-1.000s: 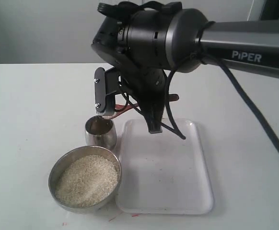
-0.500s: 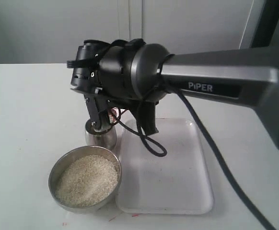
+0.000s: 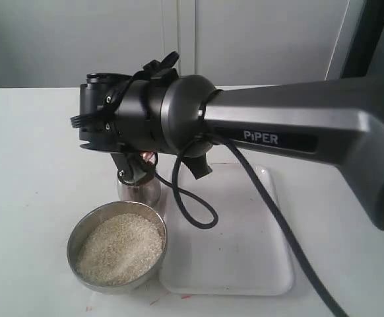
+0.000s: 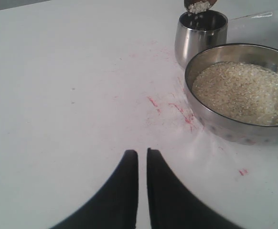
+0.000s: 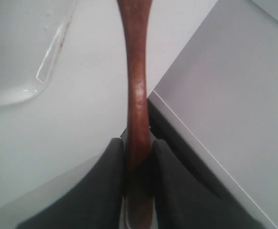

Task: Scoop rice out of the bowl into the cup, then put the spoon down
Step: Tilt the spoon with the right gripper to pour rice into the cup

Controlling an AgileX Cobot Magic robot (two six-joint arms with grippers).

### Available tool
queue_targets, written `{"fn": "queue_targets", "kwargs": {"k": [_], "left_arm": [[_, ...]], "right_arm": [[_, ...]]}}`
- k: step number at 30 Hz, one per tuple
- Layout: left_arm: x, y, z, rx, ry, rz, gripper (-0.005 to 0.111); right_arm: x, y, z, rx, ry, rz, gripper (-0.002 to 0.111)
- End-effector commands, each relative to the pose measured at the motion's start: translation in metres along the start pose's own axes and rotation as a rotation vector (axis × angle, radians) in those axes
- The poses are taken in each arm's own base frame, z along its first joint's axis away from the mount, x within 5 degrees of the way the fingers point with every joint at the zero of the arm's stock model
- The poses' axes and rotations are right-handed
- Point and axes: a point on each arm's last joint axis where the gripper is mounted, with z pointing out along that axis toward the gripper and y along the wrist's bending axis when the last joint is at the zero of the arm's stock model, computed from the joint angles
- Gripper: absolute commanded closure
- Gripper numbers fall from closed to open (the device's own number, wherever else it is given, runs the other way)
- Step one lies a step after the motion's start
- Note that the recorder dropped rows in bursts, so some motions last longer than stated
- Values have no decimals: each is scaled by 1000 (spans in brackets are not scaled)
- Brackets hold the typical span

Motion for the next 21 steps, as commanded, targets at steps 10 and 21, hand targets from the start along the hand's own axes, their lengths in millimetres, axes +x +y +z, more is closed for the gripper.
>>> {"fn": "queue_targets", "kwargs": {"k": [10,21], "left_arm": [[-2,-1,0,9,-5,-7,92],[-2,-1,0,9,-5,-7,92]], "right_arm": [[6,-4,-6,8,-5,72,108],[20,6,-9,19,21,39,108]]}}
